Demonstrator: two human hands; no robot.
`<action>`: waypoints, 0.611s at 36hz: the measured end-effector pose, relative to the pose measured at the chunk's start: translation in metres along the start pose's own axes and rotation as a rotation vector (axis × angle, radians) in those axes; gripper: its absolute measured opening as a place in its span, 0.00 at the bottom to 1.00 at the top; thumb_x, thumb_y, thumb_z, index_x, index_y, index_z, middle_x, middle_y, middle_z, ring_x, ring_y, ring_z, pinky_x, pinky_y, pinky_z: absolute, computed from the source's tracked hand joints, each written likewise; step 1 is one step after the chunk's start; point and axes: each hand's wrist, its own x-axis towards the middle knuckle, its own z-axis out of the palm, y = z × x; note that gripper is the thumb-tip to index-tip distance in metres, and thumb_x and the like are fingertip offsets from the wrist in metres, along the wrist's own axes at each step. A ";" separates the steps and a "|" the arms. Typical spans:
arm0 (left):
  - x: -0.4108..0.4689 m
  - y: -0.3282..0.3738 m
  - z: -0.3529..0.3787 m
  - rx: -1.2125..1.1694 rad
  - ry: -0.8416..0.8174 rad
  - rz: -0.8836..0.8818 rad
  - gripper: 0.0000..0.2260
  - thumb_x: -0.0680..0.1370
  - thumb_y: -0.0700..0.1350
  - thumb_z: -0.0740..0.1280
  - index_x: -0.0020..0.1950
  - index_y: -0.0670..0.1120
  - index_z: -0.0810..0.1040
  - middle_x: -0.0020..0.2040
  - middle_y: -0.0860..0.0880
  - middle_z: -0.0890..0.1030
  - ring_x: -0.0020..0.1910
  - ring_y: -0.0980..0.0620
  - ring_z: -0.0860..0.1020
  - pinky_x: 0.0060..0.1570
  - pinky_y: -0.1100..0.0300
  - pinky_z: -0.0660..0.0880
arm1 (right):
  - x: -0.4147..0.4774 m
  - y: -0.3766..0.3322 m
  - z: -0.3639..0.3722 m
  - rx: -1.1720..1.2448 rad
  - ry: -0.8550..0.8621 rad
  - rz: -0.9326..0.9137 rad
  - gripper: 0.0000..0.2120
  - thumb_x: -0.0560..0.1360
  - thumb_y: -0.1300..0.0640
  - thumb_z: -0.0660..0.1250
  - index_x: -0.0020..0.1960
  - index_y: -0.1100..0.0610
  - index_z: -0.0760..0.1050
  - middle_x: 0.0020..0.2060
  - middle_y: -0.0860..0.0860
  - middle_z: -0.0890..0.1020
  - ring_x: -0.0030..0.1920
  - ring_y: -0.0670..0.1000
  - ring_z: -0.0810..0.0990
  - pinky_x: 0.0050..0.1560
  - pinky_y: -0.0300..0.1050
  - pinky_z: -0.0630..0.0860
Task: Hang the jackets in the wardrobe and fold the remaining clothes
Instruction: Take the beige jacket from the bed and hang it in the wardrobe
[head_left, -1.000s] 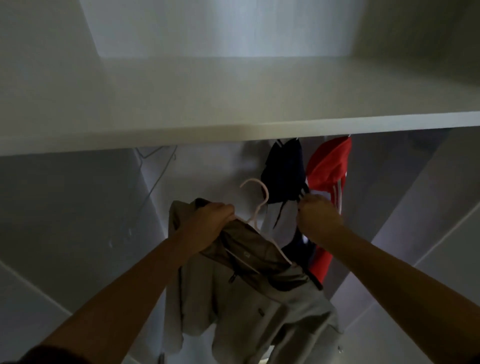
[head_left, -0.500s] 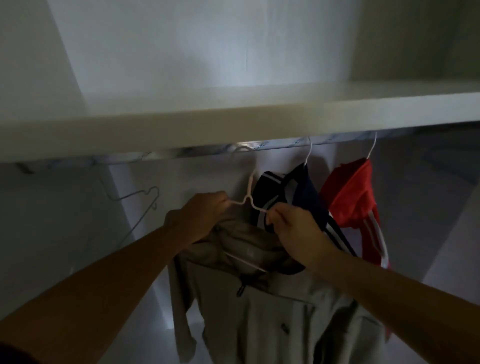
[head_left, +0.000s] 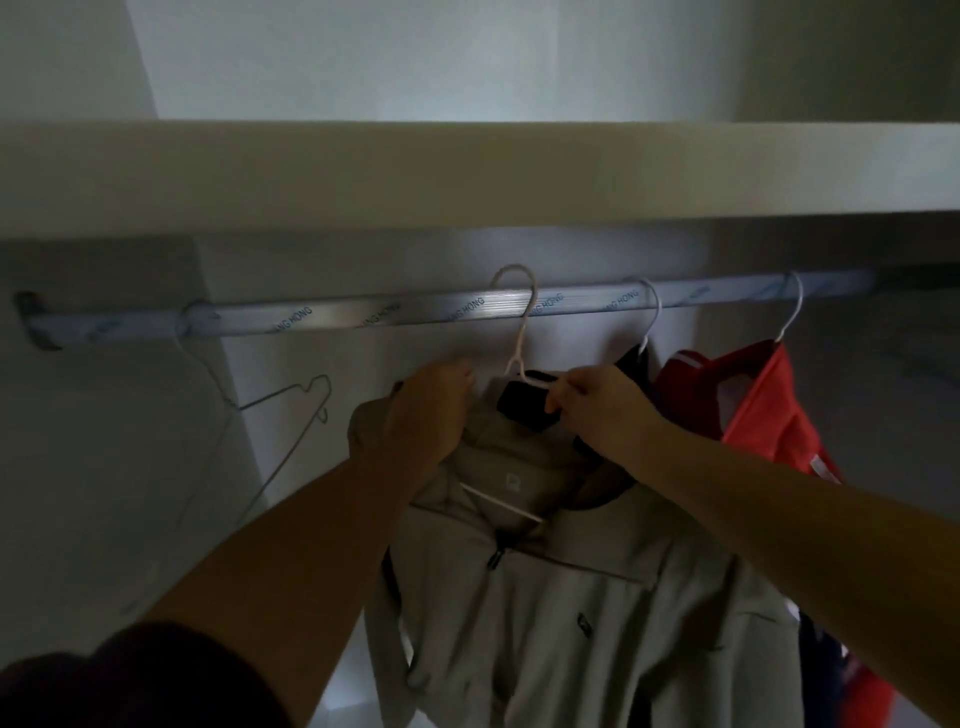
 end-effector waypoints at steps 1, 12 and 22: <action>-0.005 0.000 0.004 -0.008 -0.004 -0.034 0.11 0.83 0.42 0.56 0.47 0.38 0.75 0.50 0.37 0.78 0.51 0.41 0.76 0.47 0.53 0.68 | -0.003 0.004 0.003 -0.015 -0.016 -0.005 0.20 0.81 0.63 0.57 0.31 0.54 0.72 0.29 0.49 0.73 0.30 0.46 0.71 0.29 0.34 0.66; -0.022 -0.008 0.026 -0.063 0.060 -0.051 0.09 0.83 0.41 0.56 0.51 0.40 0.74 0.50 0.43 0.77 0.48 0.47 0.75 0.35 0.61 0.55 | -0.072 0.030 0.018 -0.742 0.192 -0.638 0.13 0.70 0.61 0.67 0.55 0.58 0.79 0.51 0.55 0.79 0.50 0.54 0.75 0.46 0.46 0.66; -0.036 -0.021 0.032 -0.172 -0.028 0.016 0.22 0.75 0.34 0.63 0.70 0.42 0.68 0.63 0.42 0.73 0.62 0.43 0.72 0.63 0.53 0.68 | -0.111 0.099 0.093 -0.012 -0.133 0.590 0.15 0.75 0.46 0.68 0.43 0.59 0.78 0.32 0.51 0.79 0.32 0.48 0.78 0.35 0.38 0.73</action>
